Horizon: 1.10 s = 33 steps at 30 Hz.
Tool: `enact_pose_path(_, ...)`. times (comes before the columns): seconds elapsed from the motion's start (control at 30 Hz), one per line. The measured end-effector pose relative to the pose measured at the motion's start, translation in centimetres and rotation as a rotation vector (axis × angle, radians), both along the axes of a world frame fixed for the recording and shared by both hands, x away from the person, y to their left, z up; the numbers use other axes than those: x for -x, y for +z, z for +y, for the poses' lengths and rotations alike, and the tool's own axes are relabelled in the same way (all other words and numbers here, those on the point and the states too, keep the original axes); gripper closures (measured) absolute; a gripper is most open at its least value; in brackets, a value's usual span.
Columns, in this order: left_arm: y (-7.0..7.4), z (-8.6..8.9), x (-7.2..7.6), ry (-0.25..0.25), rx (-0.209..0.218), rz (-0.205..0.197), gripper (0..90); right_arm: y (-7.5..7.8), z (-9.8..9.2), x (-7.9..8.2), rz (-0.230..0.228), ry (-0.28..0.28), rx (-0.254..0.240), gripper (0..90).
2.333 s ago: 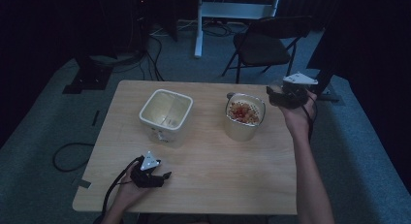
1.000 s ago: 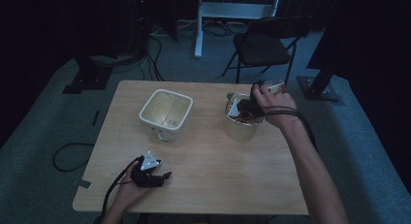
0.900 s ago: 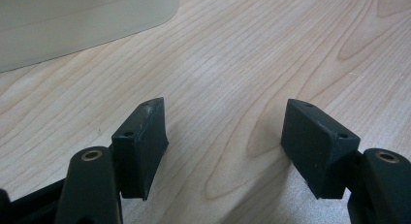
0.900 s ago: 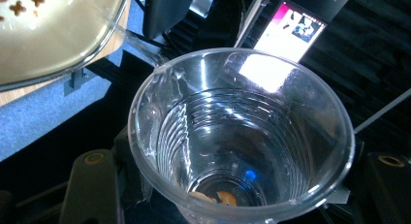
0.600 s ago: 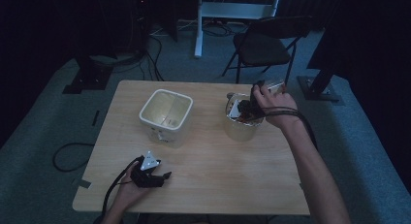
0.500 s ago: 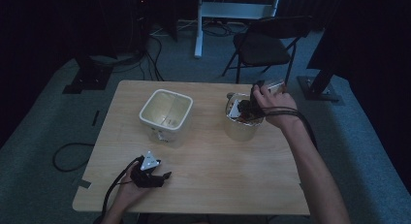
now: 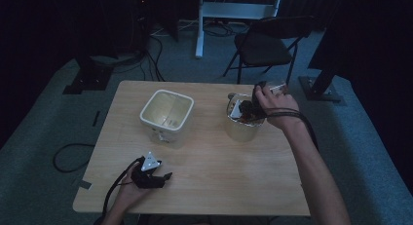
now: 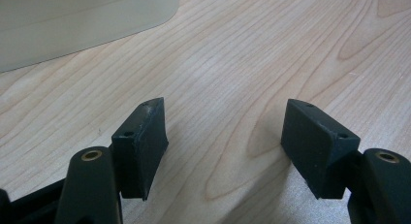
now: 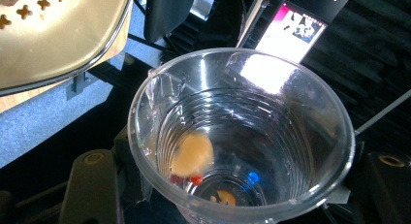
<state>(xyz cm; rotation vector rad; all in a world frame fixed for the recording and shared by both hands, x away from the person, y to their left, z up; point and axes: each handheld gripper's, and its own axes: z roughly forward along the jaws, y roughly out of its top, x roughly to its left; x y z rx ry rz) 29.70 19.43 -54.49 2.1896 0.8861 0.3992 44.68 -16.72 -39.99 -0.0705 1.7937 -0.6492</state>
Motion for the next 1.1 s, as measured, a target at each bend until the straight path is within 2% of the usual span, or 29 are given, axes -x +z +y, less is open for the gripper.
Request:
enact_pose_path(0.2,0.00,0.00,0.00,0.000,0.000,0.000,33.8,-0.25,-0.08,0.05,0.006,0.000,0.014,32.2)
enact_pose_path(0.37,0.00,0.00,0.00,0.000,0.000,0.000,33.8,-0.07,0.04,-0.01,0.004,0.001,0.002,32.3)
enact_pose_path(0.93,0.00,0.00,-0.01,-0.001,0.000,0.000,33.7,-0.04,-0.20,-0.02,0.005,0.004,0.004,32.3)
enact_pose_path(1.1,0.00,0.00,-0.01,-0.001,0.000,0.000,33.7,0.09,-0.26,0.00,0.005,0.003,-0.029,32.3)
